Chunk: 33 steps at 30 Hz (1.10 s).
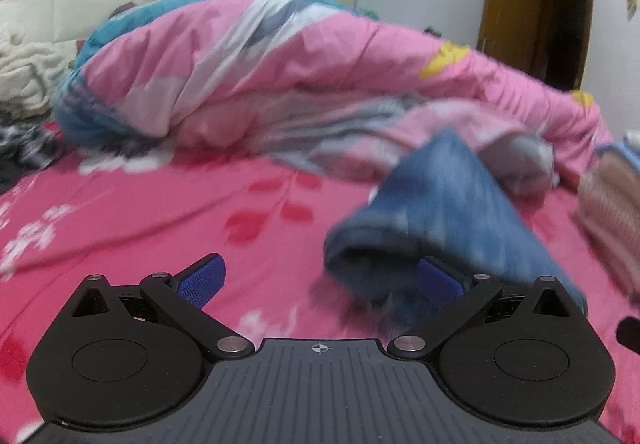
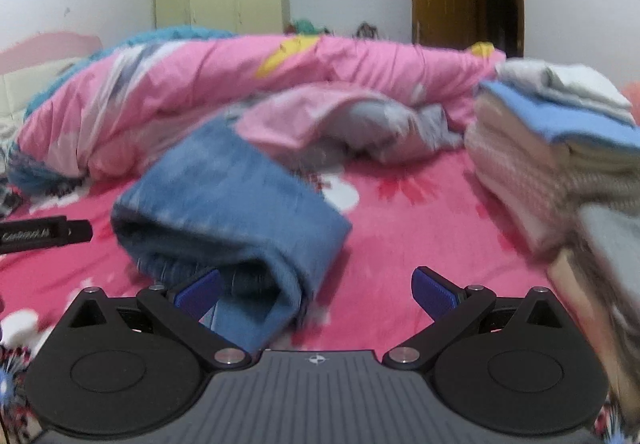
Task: Fold clothes
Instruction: 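Grasp the folded blue jeans with the right gripper and lift them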
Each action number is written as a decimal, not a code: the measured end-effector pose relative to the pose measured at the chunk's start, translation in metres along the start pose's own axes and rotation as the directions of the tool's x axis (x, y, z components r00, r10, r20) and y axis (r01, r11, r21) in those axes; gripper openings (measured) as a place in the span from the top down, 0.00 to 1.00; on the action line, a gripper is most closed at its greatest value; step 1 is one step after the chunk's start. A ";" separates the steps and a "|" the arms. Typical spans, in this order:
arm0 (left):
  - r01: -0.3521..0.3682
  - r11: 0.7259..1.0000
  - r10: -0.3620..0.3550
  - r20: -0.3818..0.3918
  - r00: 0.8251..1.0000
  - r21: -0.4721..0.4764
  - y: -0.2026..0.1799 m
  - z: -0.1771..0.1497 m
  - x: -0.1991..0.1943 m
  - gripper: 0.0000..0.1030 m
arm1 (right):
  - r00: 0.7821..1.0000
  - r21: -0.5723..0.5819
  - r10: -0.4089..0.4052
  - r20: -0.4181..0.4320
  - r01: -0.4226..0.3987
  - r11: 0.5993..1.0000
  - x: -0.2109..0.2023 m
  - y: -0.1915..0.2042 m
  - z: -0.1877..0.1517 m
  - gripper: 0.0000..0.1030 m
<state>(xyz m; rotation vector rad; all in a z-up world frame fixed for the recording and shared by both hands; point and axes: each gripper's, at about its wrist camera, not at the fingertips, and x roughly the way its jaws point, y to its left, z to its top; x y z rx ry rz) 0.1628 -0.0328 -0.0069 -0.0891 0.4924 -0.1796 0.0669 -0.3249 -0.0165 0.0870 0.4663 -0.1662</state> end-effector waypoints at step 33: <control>0.161 0.982 -0.162 -0.002 0.987 -0.099 0.043 0.001 0.069 0.51 | 0.977 -0.083 0.106 0.182 -0.093 0.992 0.057 0.021 0.035 0.93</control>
